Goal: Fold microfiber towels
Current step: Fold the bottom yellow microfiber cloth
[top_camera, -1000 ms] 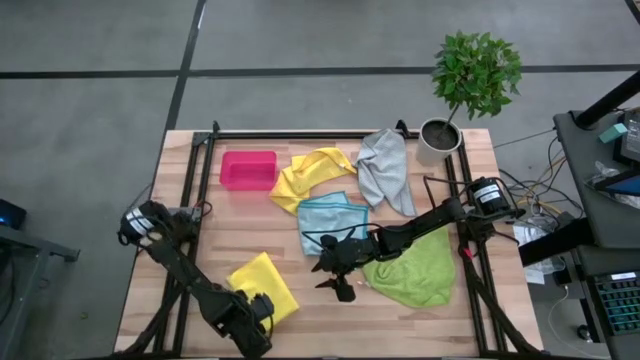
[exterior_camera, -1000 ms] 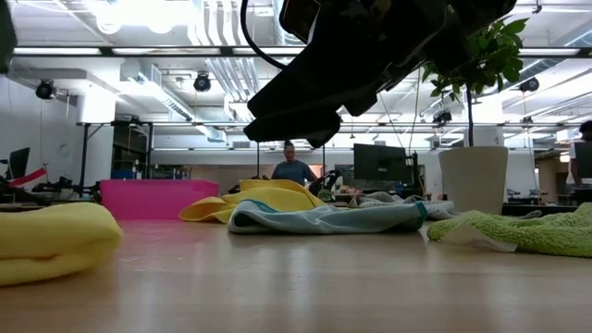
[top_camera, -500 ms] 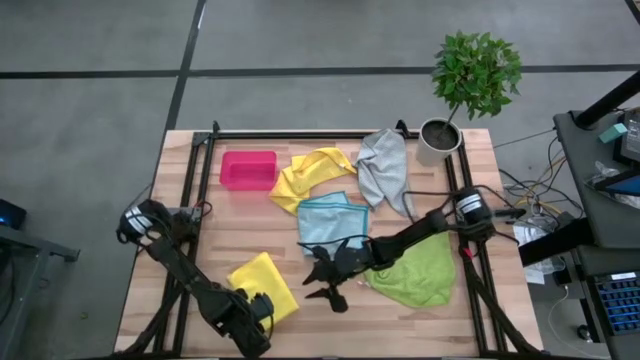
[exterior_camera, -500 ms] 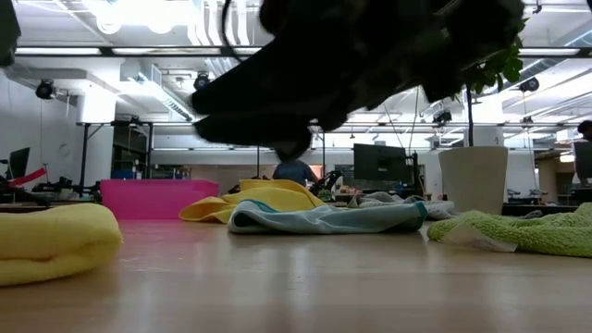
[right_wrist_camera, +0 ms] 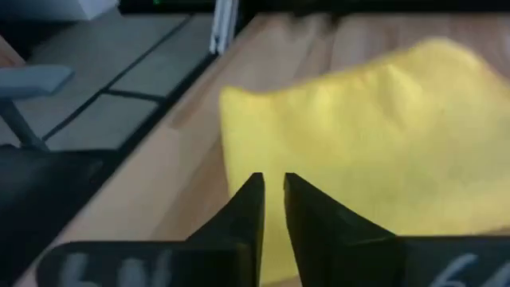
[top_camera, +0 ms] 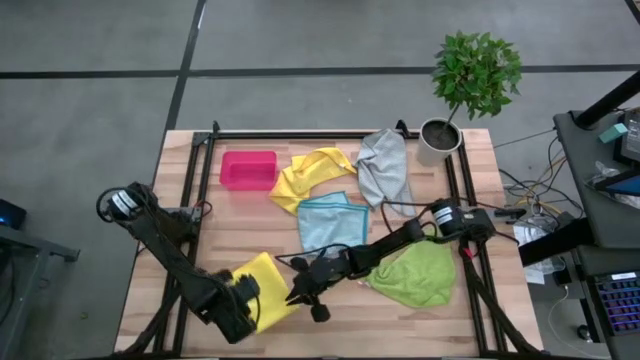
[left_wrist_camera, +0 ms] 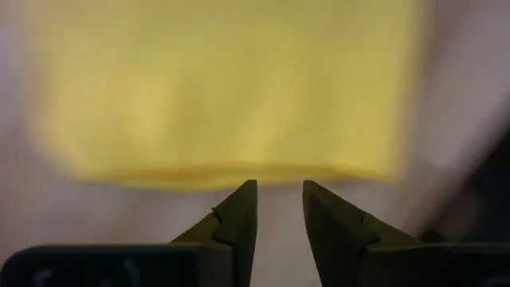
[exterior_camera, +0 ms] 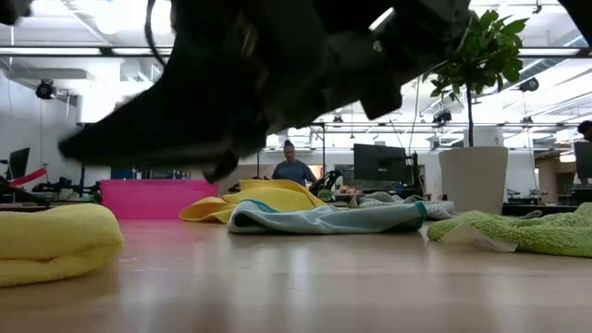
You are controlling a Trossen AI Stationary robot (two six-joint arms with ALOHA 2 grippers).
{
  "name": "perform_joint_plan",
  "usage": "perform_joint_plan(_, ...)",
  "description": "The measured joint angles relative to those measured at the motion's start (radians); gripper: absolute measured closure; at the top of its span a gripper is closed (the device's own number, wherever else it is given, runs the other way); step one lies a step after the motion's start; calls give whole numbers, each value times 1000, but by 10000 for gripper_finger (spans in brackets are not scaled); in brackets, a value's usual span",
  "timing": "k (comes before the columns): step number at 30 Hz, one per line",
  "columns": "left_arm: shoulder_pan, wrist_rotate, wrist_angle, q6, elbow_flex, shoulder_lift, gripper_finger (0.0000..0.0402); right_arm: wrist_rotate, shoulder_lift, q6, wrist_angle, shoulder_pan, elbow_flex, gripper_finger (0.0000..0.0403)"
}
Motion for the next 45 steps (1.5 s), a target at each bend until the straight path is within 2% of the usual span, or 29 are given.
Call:
perform_joint_plan(3, 1, -96, -102, 1, -3, 5, 314, 0, 29, 0, -40, 0, 29, 379)
perform_joint_plan(8, 8, -115, -107, -8, -62, 31, 314, 0, 51, 6, -75, -2, 48, 391)
perform_joint_plan(13, 8, -72, -82, -74, -162, 63, 314, 0, 53, 5, -92, -2, 47, 394)
perform_joint_plan(17, 8, -25, -80, -77, -196, 63, 314, 0, 52, 3, -128, -2, 46, 394)
perform_joint_plan(21, 8, -9, -126, -60, -191, 27, 314, 0, 46, 3, -130, -3, 46, 394)
perform_joint_plan(28, -2, -7, -110, -40, -141, -77, 314, 0, 45, 2, -129, -7, 67, 394)
perform_joint_plan(32, -29, -11, -40, 62, -129, -110, 314, 0, 44, 1, -132, -7, 78, 394)
perform_joint_plan(36, -36, -11, 39, 180, -130, -91, 305, 0, 44, 2, -133, -9, 78, 394)
perform_joint_plan(40, -36, -15, 78, 292, -129, -39, 276, 0, 44, 2, -132, -9, 78, 394)
perform_joint_plan(45, -36, -16, 24, 374, -127, 31, 235, 1, 44, 5, -132, -9, 78, 394)
